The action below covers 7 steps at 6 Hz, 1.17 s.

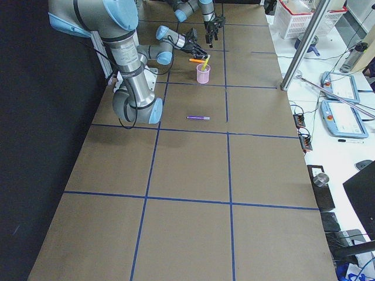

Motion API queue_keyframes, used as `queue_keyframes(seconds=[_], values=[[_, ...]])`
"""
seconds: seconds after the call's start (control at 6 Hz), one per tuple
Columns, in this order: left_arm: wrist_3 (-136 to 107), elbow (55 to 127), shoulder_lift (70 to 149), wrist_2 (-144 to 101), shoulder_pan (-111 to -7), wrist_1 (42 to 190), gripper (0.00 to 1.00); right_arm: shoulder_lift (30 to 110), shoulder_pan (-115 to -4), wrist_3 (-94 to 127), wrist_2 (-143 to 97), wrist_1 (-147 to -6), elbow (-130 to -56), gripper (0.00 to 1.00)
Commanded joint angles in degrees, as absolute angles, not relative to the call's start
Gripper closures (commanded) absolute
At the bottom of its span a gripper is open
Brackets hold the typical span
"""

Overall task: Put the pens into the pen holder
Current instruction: 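Grasp the orange marker with the left gripper while the right gripper withdraws from the cup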

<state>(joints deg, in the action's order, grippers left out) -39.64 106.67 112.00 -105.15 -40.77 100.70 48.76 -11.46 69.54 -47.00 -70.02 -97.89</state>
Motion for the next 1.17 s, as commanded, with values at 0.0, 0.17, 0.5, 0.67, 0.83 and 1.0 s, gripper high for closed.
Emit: queue_keyframes(seconds=[0.0,0.17,0.5,0.67,0.83,1.0], values=[[-39.73,105.91,112.15,-105.21,-40.26,100.46,0.00,48.08,-13.52,70.31,-53.13,-69.53,-99.48,0.01],[-39.99,105.30,112.32,-105.21,-38.69,100.37,0.00,48.16,-16.67,70.49,-61.27,-69.78,-102.10,0.01],[-40.96,98.84,115.72,-110.78,-37.53,97.76,0.00,54.01,-18.54,72.84,-63.63,-70.40,-108.49,0.01],[-40.87,98.09,116.36,-115.09,-37.53,93.99,0.00,59.80,-20.63,73.64,-69.11,-70.49,-113.94,0.01],[-40.70,97.65,116.37,-118.18,-37.53,93.52,0.00,61.42,-25.87,73.74,-79.70,-74.93,-116.08,0.01],[-39.74,96.43,117.50,-121.87,-37.09,88.47,0.00,61.61,-31.32,73.65,-88.24,-81.50,-117.93,0.01]])
